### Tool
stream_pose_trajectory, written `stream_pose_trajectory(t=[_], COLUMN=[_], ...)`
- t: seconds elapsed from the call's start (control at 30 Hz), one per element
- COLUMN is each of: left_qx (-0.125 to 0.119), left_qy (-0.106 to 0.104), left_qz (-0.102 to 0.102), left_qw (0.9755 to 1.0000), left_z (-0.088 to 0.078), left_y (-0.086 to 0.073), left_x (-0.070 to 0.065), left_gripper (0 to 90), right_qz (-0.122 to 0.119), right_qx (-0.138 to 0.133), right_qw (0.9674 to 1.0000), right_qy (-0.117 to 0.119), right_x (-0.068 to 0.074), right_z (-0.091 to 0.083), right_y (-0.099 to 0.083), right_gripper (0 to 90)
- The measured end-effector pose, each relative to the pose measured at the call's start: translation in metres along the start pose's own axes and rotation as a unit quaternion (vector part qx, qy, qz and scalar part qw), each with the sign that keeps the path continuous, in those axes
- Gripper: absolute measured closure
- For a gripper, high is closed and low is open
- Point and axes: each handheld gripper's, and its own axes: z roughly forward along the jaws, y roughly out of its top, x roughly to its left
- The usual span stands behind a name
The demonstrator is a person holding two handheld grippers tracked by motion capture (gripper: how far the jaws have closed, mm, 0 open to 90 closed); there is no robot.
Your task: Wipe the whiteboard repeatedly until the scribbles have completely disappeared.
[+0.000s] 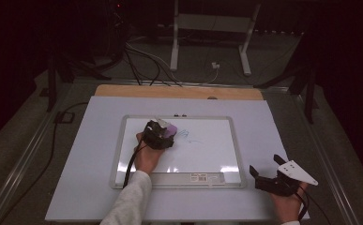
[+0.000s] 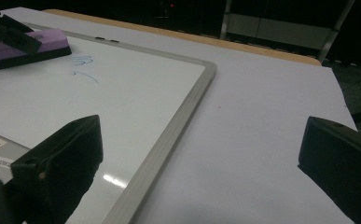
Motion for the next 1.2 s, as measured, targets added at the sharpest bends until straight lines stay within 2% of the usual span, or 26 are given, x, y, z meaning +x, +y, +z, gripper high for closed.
stream_pose_trajectory(t=[0.07,0.13,0.23,0.37,0.4,0.43,0.47,0.5,0.57,0.7,0.77,0.83,0.9,0.93,1.03,1.1,1.2], left_qx=[-0.001,0.001,0.004,0.006,0.005,0.002,-0.001,-0.002,-0.001,0.005,0.008,0.011,0.011,0.012,0.012,0.012,0.007], left_qy=[0.001,-0.014,-0.025,-0.069,-0.088,-0.097,-0.093,-0.089,-0.09,-0.043,-0.016,0.007,0.019,0.018,0.018,0.001,-0.015], left_qz=[0.005,0.012,0.044,0.074,0.08,0.09,0.102,0.106,0.097,0.091,0.082,0.063,0.045,0.036,0.032,0.03,0.045], left_qw=[1.0,0.9998,0.9987,0.9949,0.9929,0.9912,0.9904,0.9903,0.9912,0.9949,0.9965,0.9979,0.9988,0.9991,0.9992,0.9995,0.9988], left_z=[0.001,0.001,0.001,0.0,-0.001,-0.001,-0.002,-0.002,-0.001,0.003,0.005,0.006,0.008,0.01,0.012,0.014,0.014], left_y=[0.001,0.002,0.005,0.005,0.004,0.004,0.003,0.003,0.004,0.01,0.012,0.013,0.014,0.015,0.018,0.02,0.02], left_x=[-0.003,-0.008,-0.021,-0.04,-0.044,-0.049,-0.054,-0.056,-0.054,-0.044,-0.036,-0.026,-0.019,-0.017,-0.019,-0.022,-0.038], left_gripper=[42.0,42.0,42.0,42.0,42.0,42.0,42.0,42.0,42.0,42.0,42.0,42.0,42.0,42.0,42.0,42.0,42.0], right_qz=[-0.001,-0.002,-0.002,-0.002,-0.003,-0.003,-0.003,-0.002,-0.002,0.0,0.001,0.001,0.002,0.002,0.001,-0.001,-0.001], right_qx=[0.0,0.001,0.001,0.001,0.0,0.0,0.0,0.0,-0.001,-0.001,-0.001,-0.002,-0.001,-0.001,-0.001,-0.001,0.0], right_qw=[1.0,1.0,1.0,1.0,1.0,1.0,1.0,1.0,1.0,1.0,1.0,1.0,1.0,1.0,1.0,1.0,1.0], right_qy=[0.0,0.001,0.002,0.002,0.002,0.002,0.002,0.002,0.001,0.0,0.0,0.0,-0.001,0.0,0.001,0.002,0.002], right_x=[0.001,0.001,0.002,0.002,0.002,0.002,0.002,0.001,0.001,0.001,0.0,0.0,-0.001,-0.001,0.0,0.001,0.001], right_z=[0.0,0.001,0.001,0.001,0.001,0.001,0.0,0.0,0.0,-0.001,-0.001,-0.002,-0.002,-0.001,-0.001,0.0,0.0], right_y=[0.0,0.0,0.0,0.0,0.0,0.0,0.0,0.0,0.0,0.0,0.0,0.0,0.0,0.0,0.0,0.0,0.0], right_gripper=[0.2,0.2,0.2,0.2,0.2,0.2,0.2,0.2,0.2,0.2,0.2,0.2,0.2,0.2,0.2,0.2,0.2])
